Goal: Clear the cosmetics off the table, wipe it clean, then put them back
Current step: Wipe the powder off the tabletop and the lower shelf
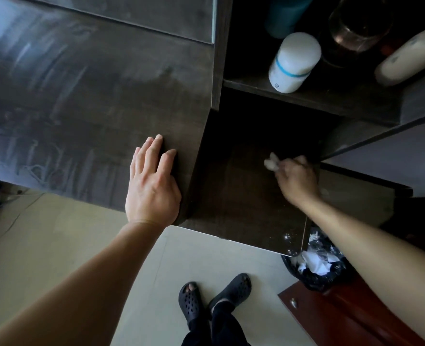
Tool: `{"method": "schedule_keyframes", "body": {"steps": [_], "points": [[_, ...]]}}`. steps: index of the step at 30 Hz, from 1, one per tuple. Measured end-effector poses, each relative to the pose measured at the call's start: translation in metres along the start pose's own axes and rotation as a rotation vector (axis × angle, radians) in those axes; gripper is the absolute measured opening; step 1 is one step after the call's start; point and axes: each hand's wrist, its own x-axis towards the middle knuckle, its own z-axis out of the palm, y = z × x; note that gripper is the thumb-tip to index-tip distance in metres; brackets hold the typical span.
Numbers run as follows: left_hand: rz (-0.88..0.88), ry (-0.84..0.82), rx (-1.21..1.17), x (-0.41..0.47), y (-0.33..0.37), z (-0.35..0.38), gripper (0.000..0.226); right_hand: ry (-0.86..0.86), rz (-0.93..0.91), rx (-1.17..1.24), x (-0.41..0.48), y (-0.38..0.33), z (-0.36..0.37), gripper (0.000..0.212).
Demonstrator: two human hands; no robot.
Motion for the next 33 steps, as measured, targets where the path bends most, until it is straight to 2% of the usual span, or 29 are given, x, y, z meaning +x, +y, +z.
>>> {"method": "schedule_keyframes", "body": {"steps": [3, 5, 6, 8, 10, 13, 15, 18, 20, 22, 24, 29, 31, 33], "points": [[0.0, 0.013, -0.007, 0.001, 0.001, 0.0, 0.041, -0.139, -0.082, -0.034, -0.039, -0.006, 0.004, 0.015], [0.0, 0.018, -0.011, 0.001, 0.001, 0.0, 0.041, -0.18, -0.104, 0.02, -0.019, -0.011, -0.003, 0.009], [0.001, 0.019, -0.01, 0.001, 0.001, -0.001, 0.041, -0.168, -0.06, 0.089, 0.0, -0.018, -0.008, 0.01], [0.002, 0.021, -0.008, 0.001, 0.001, 0.0, 0.041, -0.043, 0.049, 0.213, 0.056, -0.025, -0.019, 0.021], [0.003, 0.027, -0.003, 0.001, 0.001, 0.0, 0.041, -0.008, 0.135, 0.159, 0.102, -0.033, -0.027, 0.029], [0.002, 0.031, 0.003, 0.002, 0.001, 0.0, 0.041, -0.078, 0.11, -0.009, 0.129, -0.044, -0.017, 0.035], [0.001, 0.023, 0.007, 0.001, 0.001, 0.0, 0.041, -0.02, 0.122, -0.039, 0.131, -0.044, -0.007, 0.034], [-0.001, 0.017, 0.011, 0.0, 0.001, -0.001, 0.041, 0.042, 0.161, 0.091, 0.077, -0.039, 0.002, 0.014], [0.0, 0.008, 0.007, 0.0, 0.001, -0.001, 0.042, -0.065, 0.075, 0.107, 0.009, -0.025, 0.009, 0.008], [-0.006, 0.009, 0.003, 0.0, 0.001, -0.001, 0.042, -0.252, -0.041, 0.097, -0.056, -0.01, 0.01, 0.01], [-0.004, 0.012, -0.003, 0.0, 0.001, -0.001, 0.042, -0.313, -0.068, 0.071, -0.065, 0.009, 0.007, 0.011], [-0.005, 0.025, -0.007, 0.0, 0.001, 0.001, 0.041, 0.012, 0.282, 0.169, 0.0, 0.035, 0.006, 0.008], [-0.004, 0.023, -0.015, 0.0, 0.0, 0.001, 0.041, 0.058, 0.2, 0.123, -0.034, 0.024, 0.023, 0.012], [-0.008, 0.019, -0.018, 0.0, 0.0, 0.0, 0.041, 0.011, 0.043, 0.111, -0.097, 0.01, 0.039, 0.01]]}}
